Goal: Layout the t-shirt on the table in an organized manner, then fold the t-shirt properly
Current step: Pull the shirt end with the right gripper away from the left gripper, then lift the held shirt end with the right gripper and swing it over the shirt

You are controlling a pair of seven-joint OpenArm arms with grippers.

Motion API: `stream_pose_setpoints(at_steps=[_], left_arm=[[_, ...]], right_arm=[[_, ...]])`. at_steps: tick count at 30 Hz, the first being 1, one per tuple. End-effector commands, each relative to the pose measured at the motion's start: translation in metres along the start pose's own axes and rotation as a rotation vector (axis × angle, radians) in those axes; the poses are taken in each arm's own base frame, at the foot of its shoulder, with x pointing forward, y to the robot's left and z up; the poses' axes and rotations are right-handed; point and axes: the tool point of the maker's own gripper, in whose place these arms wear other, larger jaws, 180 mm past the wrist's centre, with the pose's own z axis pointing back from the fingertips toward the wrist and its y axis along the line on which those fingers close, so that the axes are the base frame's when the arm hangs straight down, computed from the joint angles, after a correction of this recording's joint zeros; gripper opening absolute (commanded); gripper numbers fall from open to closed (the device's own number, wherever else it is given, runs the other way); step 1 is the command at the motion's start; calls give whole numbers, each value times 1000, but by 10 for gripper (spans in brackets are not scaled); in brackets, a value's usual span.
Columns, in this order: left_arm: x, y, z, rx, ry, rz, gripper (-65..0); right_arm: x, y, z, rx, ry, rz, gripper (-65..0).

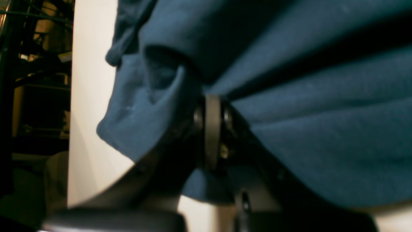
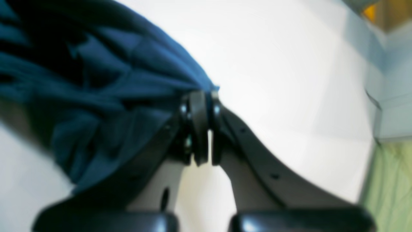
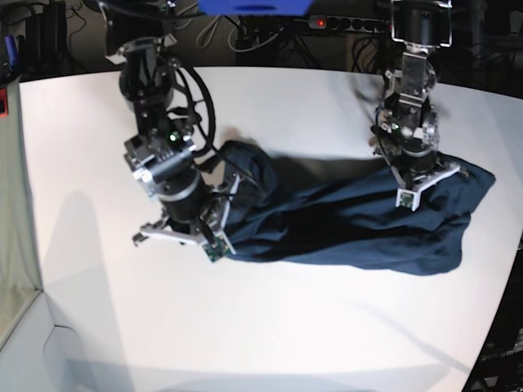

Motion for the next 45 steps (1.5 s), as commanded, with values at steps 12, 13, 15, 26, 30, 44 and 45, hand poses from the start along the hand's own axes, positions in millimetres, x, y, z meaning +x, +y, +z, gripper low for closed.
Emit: stream_pose_setpoints(at_steps=[12,13,15,26,30,44,45], left_arm=[[-30,-23,3,-93,128,8,-645],[-30,-22,3,-92,128,7,-645],[-31,-20,2,-89,128,4,-645],[-40,-22,5,-94,142,-6,-645],[-37,-21,9,-92,128,-5,-645],[-37,-19,17,-88,111,-7,-645],[-37,-19,17,-88,111,-7,-645]], right_arm=[[46,-29,17,-52,-132,72,-650],[60,-37,16,-72,-159,80,-650],[83,-53,14,-107,-201,96,-650],[120,-97,-70,-107,-102,137,-650],[114,-103,-109,-96,-89,86,-650],[101,-132,-123,-136,12,81,-384],[102,-132,-116,-145,8,82,-355]])
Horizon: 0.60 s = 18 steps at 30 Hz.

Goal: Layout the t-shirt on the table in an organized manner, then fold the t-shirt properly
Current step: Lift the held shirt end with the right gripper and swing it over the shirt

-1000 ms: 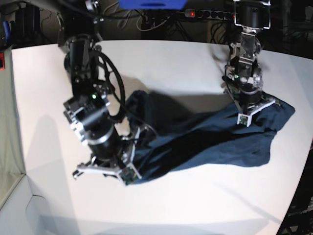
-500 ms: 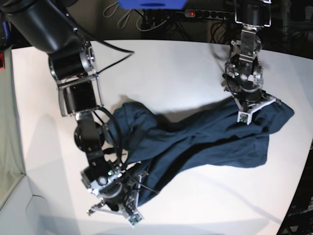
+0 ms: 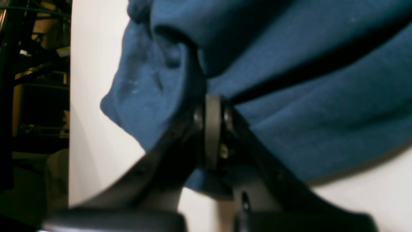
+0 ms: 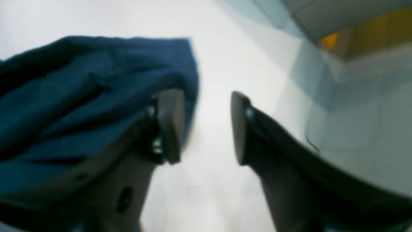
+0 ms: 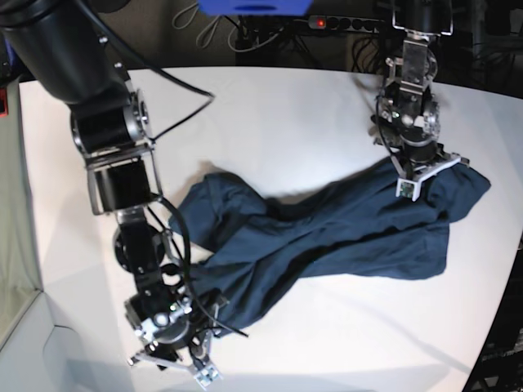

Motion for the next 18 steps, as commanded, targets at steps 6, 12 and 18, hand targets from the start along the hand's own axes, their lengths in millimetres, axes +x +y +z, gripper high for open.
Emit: stream_pose_setpoints(at_steps=[6,12,18], left_arm=[[-25,-17,4,-78,101,6,-645],[-23,-17,4,-78,97,6,-645],[-19,-16,3,-76,89,8,-645]], right_arm=[[-10,2,47,-47,-40,-57,-210],[-62,81,51,96,47,-90,-187],[-72,108,51,148,45,-109,-188]])
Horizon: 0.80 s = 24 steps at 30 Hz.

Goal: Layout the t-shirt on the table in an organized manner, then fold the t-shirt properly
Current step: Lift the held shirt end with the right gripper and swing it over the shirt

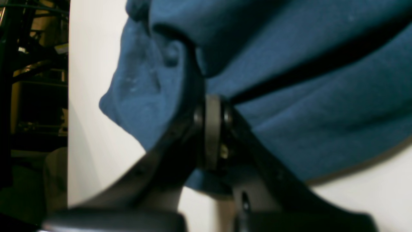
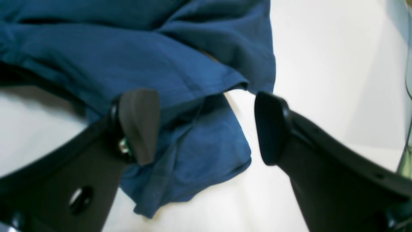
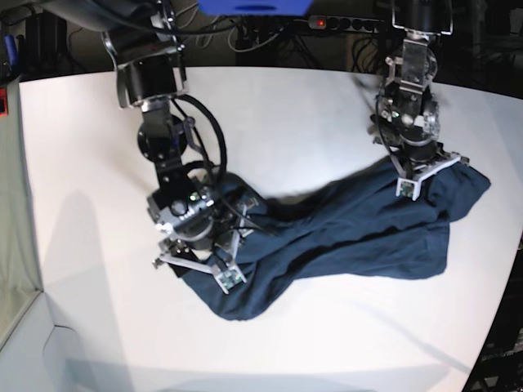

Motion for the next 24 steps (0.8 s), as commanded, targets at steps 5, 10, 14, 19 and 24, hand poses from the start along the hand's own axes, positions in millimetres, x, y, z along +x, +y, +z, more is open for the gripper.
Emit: stream_pose_setpoints(at_steps=[5,10,14,19,24], left_arm=[[-19,-16,1,-76,84,5,-645],[-19,-17,1,-77,84,6,-645],[-18,-17,1,-78,84,7,-645],[-18,-19,2,-81,84,10,-645],[-19,-21,2,-83,86,10,-645]], right_arm=[[-4,1,-18,12,23,3,-189],[-1,3,-25,23,-2,3,-189],[11,10,-25,38,-55,8,-189],[24,26,-31,67,-77,81,-190],[24,24,-45,77,-34,97,-193]])
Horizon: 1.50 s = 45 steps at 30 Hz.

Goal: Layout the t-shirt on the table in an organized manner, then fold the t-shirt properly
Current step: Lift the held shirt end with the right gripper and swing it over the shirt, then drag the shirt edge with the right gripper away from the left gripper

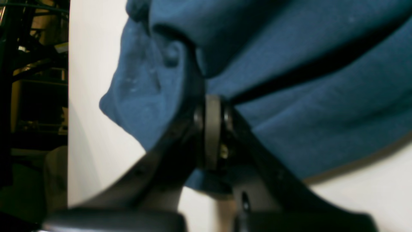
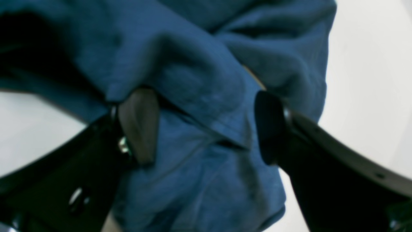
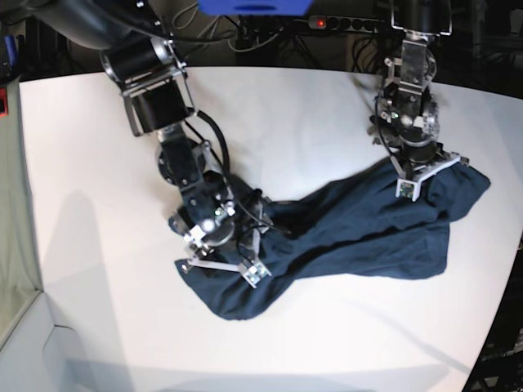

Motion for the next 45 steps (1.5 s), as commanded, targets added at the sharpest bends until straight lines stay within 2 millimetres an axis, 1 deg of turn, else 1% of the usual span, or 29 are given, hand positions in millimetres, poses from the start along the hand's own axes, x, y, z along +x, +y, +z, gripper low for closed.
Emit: stream_pose_setpoints(at_steps=[1,3,4,5,6,9,11,12,13,14,15,16,17,18,20,23,25,26,28,30,31,33,36,38,40,43,45], left_arm=[[-20,-19,2,-83,82,8,-645],[-22,-20,3,-84,85,7,-645],[-23,-20,2,-84,88,7,-645],[-23,-21,2,-85,87,8,-645],[-23,-21,2,-85,87,8,-645],[-21,-20,2,-83,85,11,-645],[-21,-19,2,-81,85,11,-645],[-21,-19,2,-81,85,11,-645],[-20,-19,2,-80,81,12,-645],[-20,-19,3,-80,81,12,-645],[-20,-18,2,-79,82,13,-645],[-20,-17,2,-77,83,15,-645],[-21,-18,3,-77,83,15,-645],[-17,-15,4,-73,72,19,-645],[-3,-9,8,-61,32,35,-645],[19,0,16,-42,-32,51,-645],[27,4,21,-34,-56,58,-645],[32,7,24,-29,-73,59,-645],[43,12,30,-19,-105,66,-645],[49,14,33,-13,-123,69,-645],[52,16,35,-9,-134,70,-645],[51,19,40,-4,-143,65,-645],[56,23,46,4,-164,65,-645],[59,25,49,7,-175,66,-645],[57,28,52,14,-178,68,-645],[61,42,55,44,-190,102,-645],[63,43,55,46,-192,109,-645]], right_arm=[[25,-13,5,-31,-62,1,-194],[31,-13,6,-32,-89,2,-229],[32,-13,6,-32,-98,4,-262],[33,-13,7,-32,-104,4,-318],[33,-13,7,-32,-104,4,-381],[33,-13,7,-33,-104,5,-640],[32,-14,7,-36,-102,7,-650],[33,-16,8,-41,-106,8,-638],[35,-17,12,-48,-118,5,-650],[35,-15,16,-50,-130,3,-650],[38,-17,23,-61,-153,3,-650],[38,-24,32,-86,-178,8,-650],[41,-27,44,-104,-211,10,-650],[44,-27,54,-113,-238,9,-650],[50,-28,78,-143,-302,11,-650],[52,-31,114,-185,-357,12,-650],[54,-31,136,-206,-390,6,-650],[51,-30,147,-216,-397,5,-650],[41,-28,163,-227,-394,9,-650],[25,-18,161,-207,-358,4,-650],[13,-13,158,-194,-329,3,-650],[-22,-1,153,-164,-247,19,-650],[-59,23,150,-108,-164,15,-650],[-79,39,151,-71,-117,5,-650],[-100,55,152,-35,-63,-6,-650],[-124,75,157,13,-5,-10,-650],[-139,84,160,35,30,-4,-650]])
